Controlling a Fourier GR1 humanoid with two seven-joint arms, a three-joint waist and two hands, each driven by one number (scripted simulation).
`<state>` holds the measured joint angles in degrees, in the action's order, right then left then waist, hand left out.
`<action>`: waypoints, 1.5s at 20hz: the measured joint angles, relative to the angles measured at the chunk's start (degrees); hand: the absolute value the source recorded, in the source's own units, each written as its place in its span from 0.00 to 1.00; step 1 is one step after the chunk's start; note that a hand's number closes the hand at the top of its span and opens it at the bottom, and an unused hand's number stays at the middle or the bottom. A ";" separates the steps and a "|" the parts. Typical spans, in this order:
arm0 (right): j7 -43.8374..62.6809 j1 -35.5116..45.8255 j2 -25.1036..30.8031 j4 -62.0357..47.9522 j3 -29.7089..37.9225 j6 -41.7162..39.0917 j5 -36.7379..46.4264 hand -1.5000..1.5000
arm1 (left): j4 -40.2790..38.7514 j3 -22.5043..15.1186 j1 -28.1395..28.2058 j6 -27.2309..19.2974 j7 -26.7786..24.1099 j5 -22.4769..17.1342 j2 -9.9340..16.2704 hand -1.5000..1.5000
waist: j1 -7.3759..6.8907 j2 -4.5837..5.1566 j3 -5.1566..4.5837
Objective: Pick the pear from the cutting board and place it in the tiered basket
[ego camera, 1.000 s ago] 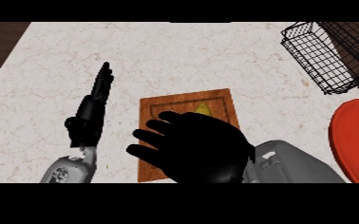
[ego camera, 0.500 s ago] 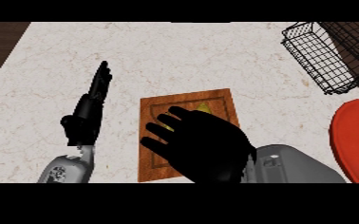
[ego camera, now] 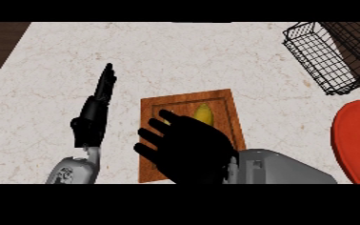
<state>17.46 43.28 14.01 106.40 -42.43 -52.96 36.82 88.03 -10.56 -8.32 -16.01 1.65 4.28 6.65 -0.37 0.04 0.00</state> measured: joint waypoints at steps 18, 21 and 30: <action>-13.03 -4.73 -2.55 -13.40 2.53 8.33 16.69 0.00 | 1.87 1.75 -0.34 1.76 2.56 1.98 -1.60 0.50 | 0.11 -0.03 0.00; -15.71 -5.69 -3.51 -15.54 2.66 9.91 18.70 0.00 | 1.77 2.19 -0.14 1.87 2.28 2.21 -2.02 0.50 | 0.11 -0.03 0.00; -20.76 -6.51 -7.34 -19.36 4.73 9.60 23.69 0.00 | 1.26 3.85 -0.66 3.62 1.54 2.60 -2.07 0.50 | 0.17 -0.05 -0.01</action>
<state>-3.30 36.77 6.67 87.05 -37.70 -43.36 60.51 89.29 -6.71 -8.99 -12.39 3.20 6.88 4.59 -0.20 -0.01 0.00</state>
